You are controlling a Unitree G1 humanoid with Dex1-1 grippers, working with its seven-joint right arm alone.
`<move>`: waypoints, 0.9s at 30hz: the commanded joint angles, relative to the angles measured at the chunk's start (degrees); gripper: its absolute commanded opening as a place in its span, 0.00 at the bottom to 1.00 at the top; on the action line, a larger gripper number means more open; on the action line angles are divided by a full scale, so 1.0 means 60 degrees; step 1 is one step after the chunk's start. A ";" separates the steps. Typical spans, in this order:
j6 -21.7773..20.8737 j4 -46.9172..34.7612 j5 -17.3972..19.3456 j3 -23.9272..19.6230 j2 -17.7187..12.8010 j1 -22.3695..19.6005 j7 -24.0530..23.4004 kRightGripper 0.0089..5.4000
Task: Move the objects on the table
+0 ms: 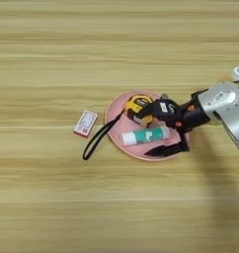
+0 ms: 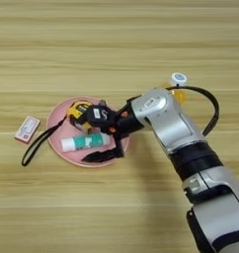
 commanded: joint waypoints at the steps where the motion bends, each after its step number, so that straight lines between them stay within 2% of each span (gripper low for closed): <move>1: -0.0256 -0.0060 -0.0173 -0.0137 -0.0154 -0.0950 -0.0263 0.99; 27: -0.0893 0.0878 -0.1103 0.0347 0.0247 -0.1399 -0.0152 0.99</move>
